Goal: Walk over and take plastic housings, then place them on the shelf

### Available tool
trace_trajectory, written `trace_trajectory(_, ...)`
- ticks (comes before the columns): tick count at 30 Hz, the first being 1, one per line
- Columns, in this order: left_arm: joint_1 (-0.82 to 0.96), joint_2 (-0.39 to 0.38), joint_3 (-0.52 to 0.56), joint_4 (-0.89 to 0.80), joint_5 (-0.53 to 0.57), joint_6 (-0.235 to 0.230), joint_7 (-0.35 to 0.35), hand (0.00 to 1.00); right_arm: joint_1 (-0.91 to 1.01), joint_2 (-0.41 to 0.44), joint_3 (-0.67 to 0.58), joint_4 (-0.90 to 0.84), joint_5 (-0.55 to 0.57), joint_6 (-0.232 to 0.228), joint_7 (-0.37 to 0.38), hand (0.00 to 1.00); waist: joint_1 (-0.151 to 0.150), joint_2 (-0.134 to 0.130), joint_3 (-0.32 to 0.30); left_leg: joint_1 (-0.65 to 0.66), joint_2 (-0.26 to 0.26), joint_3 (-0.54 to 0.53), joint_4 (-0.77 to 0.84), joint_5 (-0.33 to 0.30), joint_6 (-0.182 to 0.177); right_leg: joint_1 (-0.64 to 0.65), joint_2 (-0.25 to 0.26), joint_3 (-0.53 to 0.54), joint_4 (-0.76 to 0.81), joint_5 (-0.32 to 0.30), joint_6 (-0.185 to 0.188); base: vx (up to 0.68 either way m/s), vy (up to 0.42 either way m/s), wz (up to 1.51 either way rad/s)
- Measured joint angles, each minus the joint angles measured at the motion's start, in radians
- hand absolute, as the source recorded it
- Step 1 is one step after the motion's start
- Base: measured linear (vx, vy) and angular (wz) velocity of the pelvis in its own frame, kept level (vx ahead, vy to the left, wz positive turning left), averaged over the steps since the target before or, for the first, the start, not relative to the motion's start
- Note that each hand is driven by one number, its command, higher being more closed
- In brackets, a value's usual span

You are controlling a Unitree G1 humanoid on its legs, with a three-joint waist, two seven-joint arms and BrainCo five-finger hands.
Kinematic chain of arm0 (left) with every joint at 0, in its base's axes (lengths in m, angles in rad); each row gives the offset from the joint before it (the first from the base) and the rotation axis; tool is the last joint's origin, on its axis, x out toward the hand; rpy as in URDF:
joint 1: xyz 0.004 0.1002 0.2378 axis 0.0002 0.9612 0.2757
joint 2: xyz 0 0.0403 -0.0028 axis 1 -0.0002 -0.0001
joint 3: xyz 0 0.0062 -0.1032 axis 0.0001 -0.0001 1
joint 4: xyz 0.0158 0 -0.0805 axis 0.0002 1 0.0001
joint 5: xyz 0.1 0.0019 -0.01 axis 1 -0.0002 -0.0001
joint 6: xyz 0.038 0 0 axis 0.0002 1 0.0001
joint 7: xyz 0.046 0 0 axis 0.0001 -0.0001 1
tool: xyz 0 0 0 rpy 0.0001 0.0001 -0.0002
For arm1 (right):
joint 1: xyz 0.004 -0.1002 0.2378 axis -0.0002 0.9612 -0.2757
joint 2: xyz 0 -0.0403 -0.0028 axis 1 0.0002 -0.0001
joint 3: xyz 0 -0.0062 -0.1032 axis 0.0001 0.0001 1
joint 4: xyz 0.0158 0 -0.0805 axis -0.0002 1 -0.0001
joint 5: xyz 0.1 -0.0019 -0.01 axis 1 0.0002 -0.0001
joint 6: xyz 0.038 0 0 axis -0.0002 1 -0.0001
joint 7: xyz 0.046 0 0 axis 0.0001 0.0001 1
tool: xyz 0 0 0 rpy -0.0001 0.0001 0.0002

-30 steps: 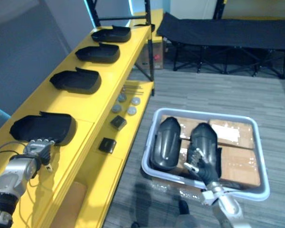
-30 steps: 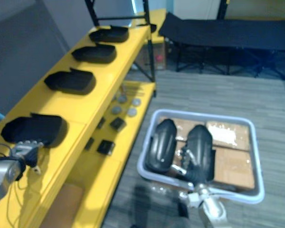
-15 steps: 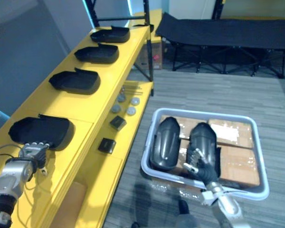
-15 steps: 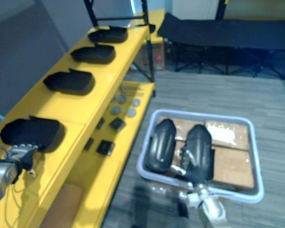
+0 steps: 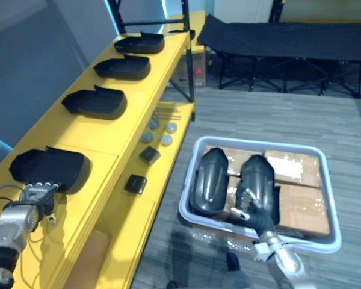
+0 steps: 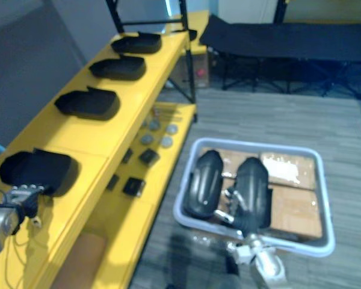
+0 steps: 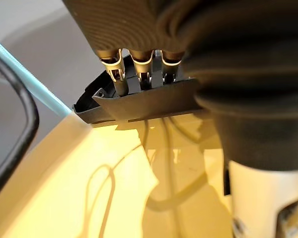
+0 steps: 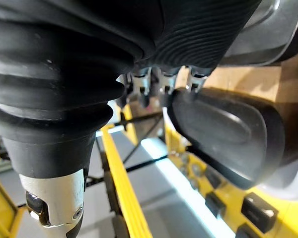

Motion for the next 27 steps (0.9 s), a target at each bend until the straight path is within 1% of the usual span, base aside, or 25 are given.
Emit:
trace_trajectory(4,-0.003,0.0,0.002,0.0,-0.007,0.002,0.014,0.0,0.0,-0.001,0.0,0.0,0.0,0.0,0.034,0.0,0.0,0.001,0.0,0.0,0.0,-0.002,0.0,0.0,0.0,0.001,-0.001,-0.002,0.0,0.0,0.0,0.0,0.0,0.01)
trace_trajectory(7,-0.004,0.0,0.027,0.0,-0.008,0.004,0.024,0.0,0.0,-0.001,0.001,0.0,0.0,0.0,0.06,0.0,0.002,0.001,0.001,-0.001,-0.001,-0.01,0.001,0.0,0.0,0.004,-0.003,-0.009,0.0,-0.002,0.0,0.0,-0.001,0.05)
trace_trajectory(11,-0.012,0.0,0.029,-0.002,-0.011,0.027,0.035,0.0,0.0,-0.003,0.009,0.0,0.0,0.0,0.069,0.0,0.007,0.003,0.002,-0.002,-0.002,-0.035,0.002,0.0,0.0,0.019,-0.005,-0.034,0.0,-0.01,-0.001,0.0,-0.005,0.18)
trace_trajectory(13,-0.014,0.0,0.029,-0.007,-0.011,0.037,0.037,0.0,-0.005,-0.015,0.037,0.0,0.0,0.0,0.075,0.0,0.022,0.004,0.002,-0.006,-0.001,-0.046,0.002,0.0,0.0,0.021,-0.005,-0.045,0.004,-0.016,-0.003,0.01,-0.008,0.16)
trace_trajectory(14,-0.015,0.0,0.029,-0.007,-0.011,0.041,0.037,0.0,-0.006,-0.019,0.043,0.0,0.0,0.0,0.078,0.0,0.025,0.004,0.002,-0.009,-0.001,-0.05,0.002,0.001,0.0,0.021,-0.005,-0.05,0.004,-0.016,-0.002,0.01,-0.008,0.19)
trace_trajectory(18,-0.015,0.002,0.034,-0.008,-0.016,0.045,0.049,0.0,-0.018,-0.029,0.067,0.0,0.001,0.001,0.08,0.0,0.039,0.005,0.002,-0.022,-0.002,-0.073,0.004,0.002,0.001,0.022,-0.005,-0.066,0.006,-0.021,0.0,0.02,-0.004,0.15)
trace_trajectory(20,-0.015,0.003,0.038,-0.01,-0.019,0.046,0.066,0.0,-0.023,-0.03,0.068,0.0,0.001,0.001,0.08,0.0,0.048,0.007,0.003,-0.022,-0.002,-0.08,0.003,0.002,0.001,0.022,-0.006,-0.072,0.018,-0.031,0.001,0.03,-0.003,0.1)
trace_trajectory(25,-0.013,0.004,0.04,-0.019,-0.019,0.05,0.084,0.0,-0.026,-0.037,0.072,0.008,0.001,0.001,0.08,0.0,0.053,0.014,0.007,-0.026,-0.002,-0.099,0.003,0.004,0.001,0.024,-0.007,-0.091,0.034,-0.045,-0.001,0.01,-0.005,0.11)
trace_trajectory(27,0.0,0.005,0.062,-0.038,-0.019,0.05,0.087,0.0,-0.033,-0.038,0.082,0.021,0.001,0.001,0.08,0.0,0.055,0.014,0.007,-0.03,0.0,-0.102,0.004,0.006,0.001,0.023,-0.006,-0.094,0.035,-0.046,-0.002,-0.01,-0.011,0.07)
